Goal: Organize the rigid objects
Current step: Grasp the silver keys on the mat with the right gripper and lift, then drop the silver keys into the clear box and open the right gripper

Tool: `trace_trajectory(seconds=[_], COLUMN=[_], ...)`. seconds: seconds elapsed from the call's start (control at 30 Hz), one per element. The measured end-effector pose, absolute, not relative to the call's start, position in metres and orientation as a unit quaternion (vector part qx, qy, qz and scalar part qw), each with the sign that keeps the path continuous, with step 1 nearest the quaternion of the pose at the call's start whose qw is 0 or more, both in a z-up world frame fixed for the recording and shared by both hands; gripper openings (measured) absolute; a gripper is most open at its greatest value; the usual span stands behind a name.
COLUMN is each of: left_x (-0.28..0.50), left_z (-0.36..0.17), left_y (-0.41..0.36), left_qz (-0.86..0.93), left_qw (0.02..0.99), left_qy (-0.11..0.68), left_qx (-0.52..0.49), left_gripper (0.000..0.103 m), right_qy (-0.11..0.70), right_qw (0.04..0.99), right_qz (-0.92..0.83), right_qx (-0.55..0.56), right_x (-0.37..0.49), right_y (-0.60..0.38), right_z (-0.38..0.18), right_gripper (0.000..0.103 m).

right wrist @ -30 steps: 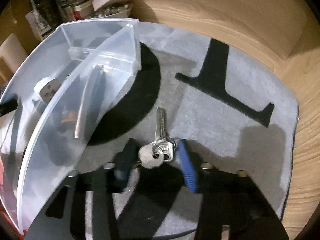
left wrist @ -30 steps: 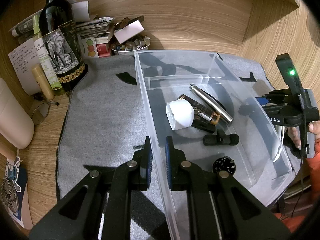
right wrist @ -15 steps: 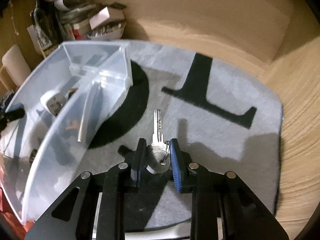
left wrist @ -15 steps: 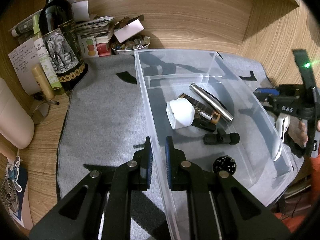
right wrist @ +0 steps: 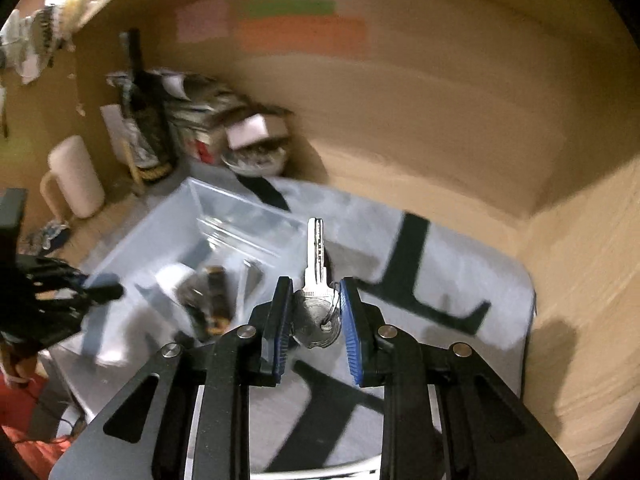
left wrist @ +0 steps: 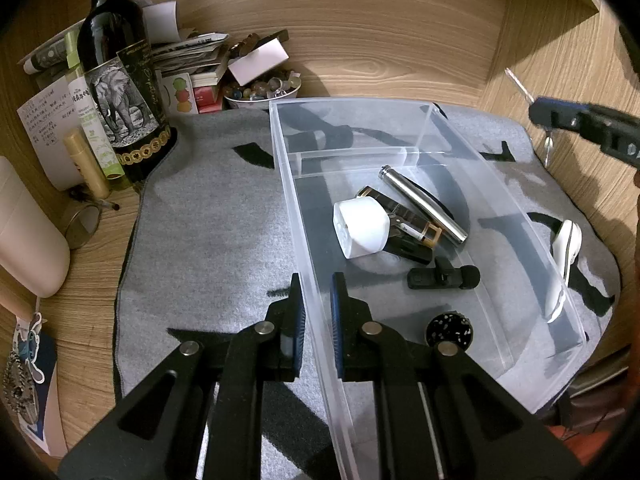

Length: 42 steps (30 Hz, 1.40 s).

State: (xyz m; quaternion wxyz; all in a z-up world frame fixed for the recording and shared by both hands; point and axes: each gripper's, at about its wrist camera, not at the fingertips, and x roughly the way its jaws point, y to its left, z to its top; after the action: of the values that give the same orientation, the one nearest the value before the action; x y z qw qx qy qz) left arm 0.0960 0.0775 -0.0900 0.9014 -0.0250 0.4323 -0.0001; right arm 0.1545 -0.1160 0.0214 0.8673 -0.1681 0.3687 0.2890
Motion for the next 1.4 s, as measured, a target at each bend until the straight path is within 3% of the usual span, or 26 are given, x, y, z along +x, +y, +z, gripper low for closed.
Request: trace_trajectory(seconds=[0.47,0.9,1.13,1.4], left_x=[0.093,0.093,0.093,0.093], left_z=[-0.091,-0.091,-0.091,-0.091], left_y=[0.080,0.079,0.079,0.077], left_qz=[-0.003,-0.004,-0.003,-0.003], left_qw=[0.902,0.902,0.902,0.902], left_qy=[0.431,0.430,0.431,0.430], left_qx=[-0.025,-0.025,-0.025,-0.025], left_gripper=[0.010,0.010,0.010,0.010], right_qy=[0.373,0.445,0.466,0.420], right_qw=[0.829,0.781,0.777,0.822], right_qz=[0.364,0.359,0.352,0.327], right_qx=[-0.200,-0.252,-0.235,-0.204], right_x=[0.126,0.128,0.136,0.134], right_y=[-0.052,-0.026,-0.031,-0.056], right_z=[0.000,-0.056,-0.055,-0.023], right_gripper=[0.022,0.021,0.022,0.058])
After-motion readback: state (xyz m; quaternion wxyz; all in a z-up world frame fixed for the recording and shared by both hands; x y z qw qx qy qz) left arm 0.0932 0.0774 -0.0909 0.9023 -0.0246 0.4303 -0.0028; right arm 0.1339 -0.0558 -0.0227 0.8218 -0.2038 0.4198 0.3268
